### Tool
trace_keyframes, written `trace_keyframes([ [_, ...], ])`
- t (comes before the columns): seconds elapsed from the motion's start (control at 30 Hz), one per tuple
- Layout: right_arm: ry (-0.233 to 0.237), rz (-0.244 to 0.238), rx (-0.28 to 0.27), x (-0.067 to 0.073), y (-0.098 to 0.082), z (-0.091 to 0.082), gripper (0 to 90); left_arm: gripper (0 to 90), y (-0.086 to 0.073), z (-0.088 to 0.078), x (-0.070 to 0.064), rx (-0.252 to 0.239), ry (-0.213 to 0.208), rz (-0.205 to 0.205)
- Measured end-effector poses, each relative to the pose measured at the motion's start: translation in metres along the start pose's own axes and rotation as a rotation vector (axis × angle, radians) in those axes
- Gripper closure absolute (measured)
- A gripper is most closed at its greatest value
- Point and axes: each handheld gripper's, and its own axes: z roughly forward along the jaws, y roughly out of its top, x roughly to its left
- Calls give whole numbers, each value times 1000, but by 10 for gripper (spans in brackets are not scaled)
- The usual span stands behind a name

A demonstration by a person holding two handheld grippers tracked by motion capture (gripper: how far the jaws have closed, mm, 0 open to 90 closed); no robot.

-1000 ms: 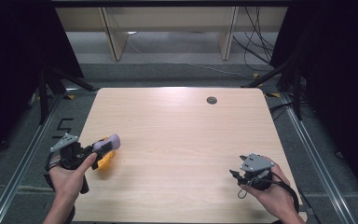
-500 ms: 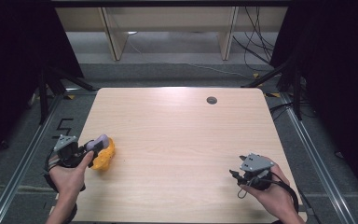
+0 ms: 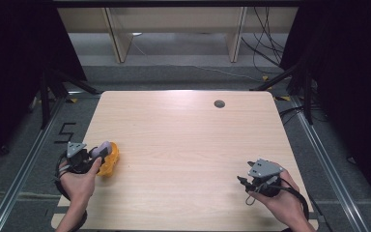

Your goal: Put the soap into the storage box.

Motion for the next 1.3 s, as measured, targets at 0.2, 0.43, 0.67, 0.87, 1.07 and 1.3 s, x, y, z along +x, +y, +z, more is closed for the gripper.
trace_keyframes([
  [0.2,2,8,3,1,0,0,396,584,-7,8,-5,16,12,28],
  [0.43,6,-4,1,1,1,0,395,582,-8,10,-7,13,10,45],
  [0.67,14,0,7,3,2,0,393,582,-14,6,-7,68,6,80],
  [0.87,19,8,10,5,2,0,390,554,-17,1,-8,122,12,110],
  [1.07,24,11,11,6,2,0,387,365,-13,-20,-2,47,-30,86],
  [1.3,17,-3,-7,4,1,-1,388,311,-54,-68,-1,-80,-56,82],
])
